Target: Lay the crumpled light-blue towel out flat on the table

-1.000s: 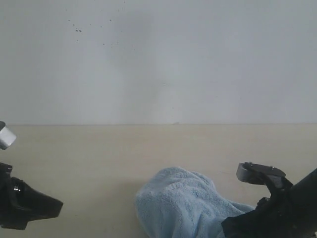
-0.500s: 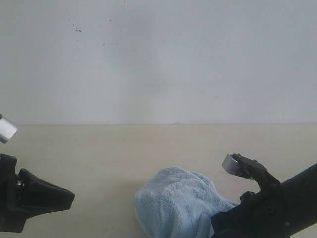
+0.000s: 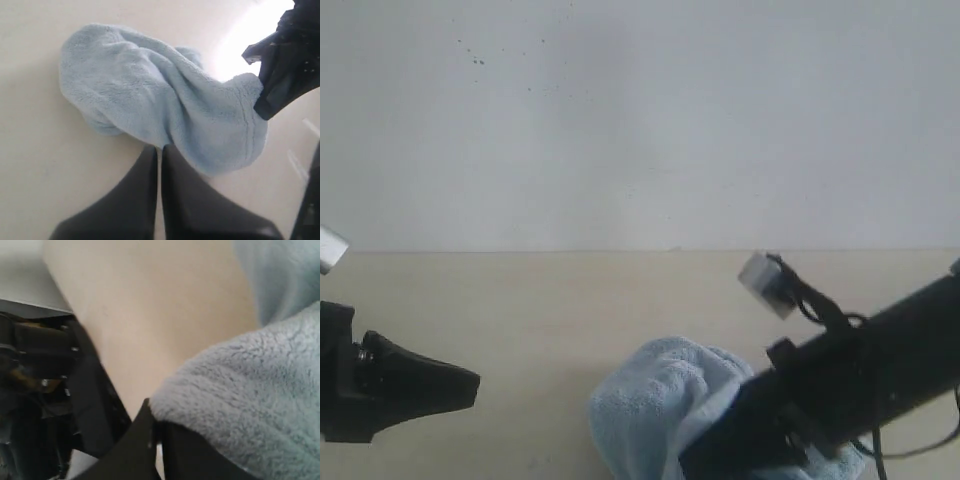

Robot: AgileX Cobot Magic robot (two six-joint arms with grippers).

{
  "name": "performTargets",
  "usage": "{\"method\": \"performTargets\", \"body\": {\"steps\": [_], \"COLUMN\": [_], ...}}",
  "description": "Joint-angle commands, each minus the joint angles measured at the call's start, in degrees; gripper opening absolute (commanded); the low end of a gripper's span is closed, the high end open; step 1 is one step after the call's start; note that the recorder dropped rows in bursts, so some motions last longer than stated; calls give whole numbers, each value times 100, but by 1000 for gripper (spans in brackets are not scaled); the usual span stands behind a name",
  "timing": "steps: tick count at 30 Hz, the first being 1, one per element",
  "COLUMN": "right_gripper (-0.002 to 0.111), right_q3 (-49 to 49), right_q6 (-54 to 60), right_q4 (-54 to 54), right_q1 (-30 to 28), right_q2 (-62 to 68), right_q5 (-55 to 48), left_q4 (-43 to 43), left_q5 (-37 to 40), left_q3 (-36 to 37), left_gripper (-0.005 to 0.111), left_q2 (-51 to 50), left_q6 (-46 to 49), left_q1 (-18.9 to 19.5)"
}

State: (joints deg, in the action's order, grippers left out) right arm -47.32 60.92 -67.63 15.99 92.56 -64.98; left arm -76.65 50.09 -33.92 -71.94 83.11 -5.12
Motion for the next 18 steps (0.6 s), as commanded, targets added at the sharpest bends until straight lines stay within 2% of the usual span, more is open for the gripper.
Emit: {"method": "performTargets", "body": {"steps": [1, 4, 6, 8, 13, 18], "right_gripper": [0, 0, 0, 0, 0, 0], "right_q3": [-780, -1228, -1514, -1736, -1898, -1842], "right_q6": [142, 142, 166, 337, 480, 269], "right_q4": [-1178, -2342, -3014, -3231, -3027, -1249], "right_q1": [5, 5, 5, 5, 5, 5], "right_q2": [-305, -507, -607, -678, -693, -693], "right_q5": [-498, -498, -436, -396, -348, 517], "left_q4": [-821, -901, -886, -886, -910, -922], "left_q5": [914, 1016, 883, 828, 828, 828], "left_q3": [275, 355, 355, 355, 334, 334], "left_gripper": [4, 4, 4, 4, 4, 4], "left_q2": [-129, -208, -220, -220, -210, -212], "left_q6": [755, 1517, 1528, 1541, 1555, 1555], "left_q1": [-31, -244, -394, -517, -690, -688]}}
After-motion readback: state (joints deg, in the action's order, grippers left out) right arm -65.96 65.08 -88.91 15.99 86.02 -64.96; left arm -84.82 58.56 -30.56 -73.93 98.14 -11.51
